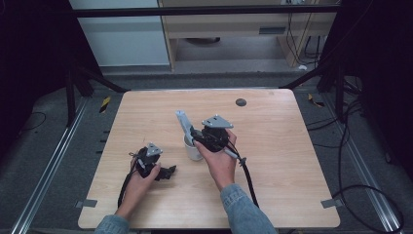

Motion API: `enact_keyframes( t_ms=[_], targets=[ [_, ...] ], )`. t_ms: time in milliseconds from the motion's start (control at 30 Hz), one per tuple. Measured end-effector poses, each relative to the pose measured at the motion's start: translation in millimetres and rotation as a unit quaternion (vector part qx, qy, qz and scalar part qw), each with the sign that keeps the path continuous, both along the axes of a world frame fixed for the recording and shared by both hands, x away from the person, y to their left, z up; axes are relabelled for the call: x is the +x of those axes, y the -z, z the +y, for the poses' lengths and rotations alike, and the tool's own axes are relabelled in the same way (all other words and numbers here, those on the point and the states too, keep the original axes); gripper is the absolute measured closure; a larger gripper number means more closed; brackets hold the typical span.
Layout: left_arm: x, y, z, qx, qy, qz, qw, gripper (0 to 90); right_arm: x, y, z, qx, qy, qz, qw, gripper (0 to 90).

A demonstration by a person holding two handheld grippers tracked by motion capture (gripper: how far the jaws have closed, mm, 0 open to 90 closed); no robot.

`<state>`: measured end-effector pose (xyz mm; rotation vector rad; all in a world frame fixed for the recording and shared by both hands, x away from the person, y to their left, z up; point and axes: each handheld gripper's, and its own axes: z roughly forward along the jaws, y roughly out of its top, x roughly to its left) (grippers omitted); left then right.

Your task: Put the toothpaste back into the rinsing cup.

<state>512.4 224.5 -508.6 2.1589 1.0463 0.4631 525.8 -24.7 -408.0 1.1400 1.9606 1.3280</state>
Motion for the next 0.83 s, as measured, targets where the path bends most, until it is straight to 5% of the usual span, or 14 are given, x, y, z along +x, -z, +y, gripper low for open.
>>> enact_keyframes(
  t_ms=[833],
  targets=[
    [0.3,0.0,0.1,0.0,0.001,-0.002,1.0,0.0,2.8,-21.5,-15.5,-0.079,-0.042,0.066,0.9938,13.3]
  ],
)
